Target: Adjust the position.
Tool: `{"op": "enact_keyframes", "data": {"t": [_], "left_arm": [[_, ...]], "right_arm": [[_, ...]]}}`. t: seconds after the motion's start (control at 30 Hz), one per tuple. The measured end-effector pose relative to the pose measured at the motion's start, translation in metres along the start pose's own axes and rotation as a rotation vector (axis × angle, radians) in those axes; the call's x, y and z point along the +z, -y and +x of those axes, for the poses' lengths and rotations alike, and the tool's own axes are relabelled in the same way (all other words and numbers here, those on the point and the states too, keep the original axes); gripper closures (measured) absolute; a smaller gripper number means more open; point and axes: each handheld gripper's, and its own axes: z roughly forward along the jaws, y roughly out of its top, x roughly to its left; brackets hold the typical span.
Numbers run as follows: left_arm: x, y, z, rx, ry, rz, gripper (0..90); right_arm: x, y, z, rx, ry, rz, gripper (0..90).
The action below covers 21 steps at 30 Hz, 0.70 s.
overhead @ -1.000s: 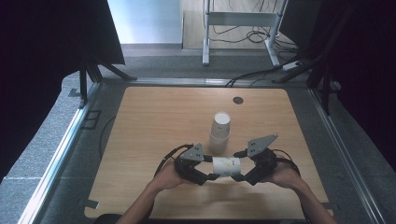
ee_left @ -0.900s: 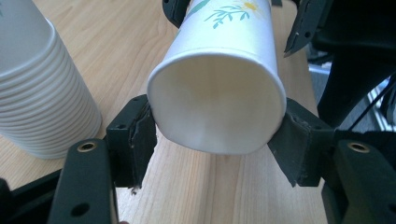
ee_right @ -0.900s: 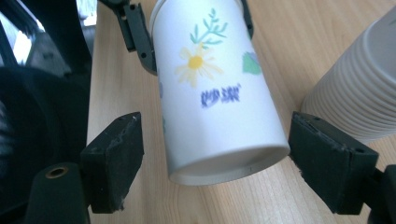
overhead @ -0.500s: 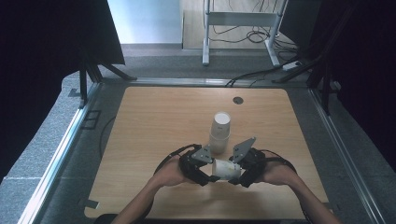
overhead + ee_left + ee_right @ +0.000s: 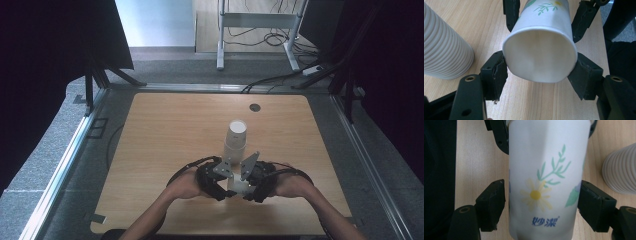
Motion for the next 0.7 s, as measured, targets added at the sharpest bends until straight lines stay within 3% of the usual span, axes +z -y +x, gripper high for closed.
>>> {"op": "enact_keyframes", "data": {"t": [0.1, 0.3, 0.7], "left_arm": [[0.0023, -0.0006, -0.0016, -0.013, -0.004, -0.013, 34.3], [0.0043, -0.0007, -0.0012, 0.002, -0.001, 0.003, 34.2], [0.0013, 0.0014, 0.0009, -0.006, 0.014, -0.012, 31.7]], "right_arm": [[0.0019, -0.0023, 0.0, -0.015, -0.005, 0.016, 28.8], [0.0036, -0.006, -0.0002, -0.028, -0.014, 0.033, 30.9], [0.0001, -0.0034, -0.0002, 0.014, -0.015, 0.002, 37.0]]}}
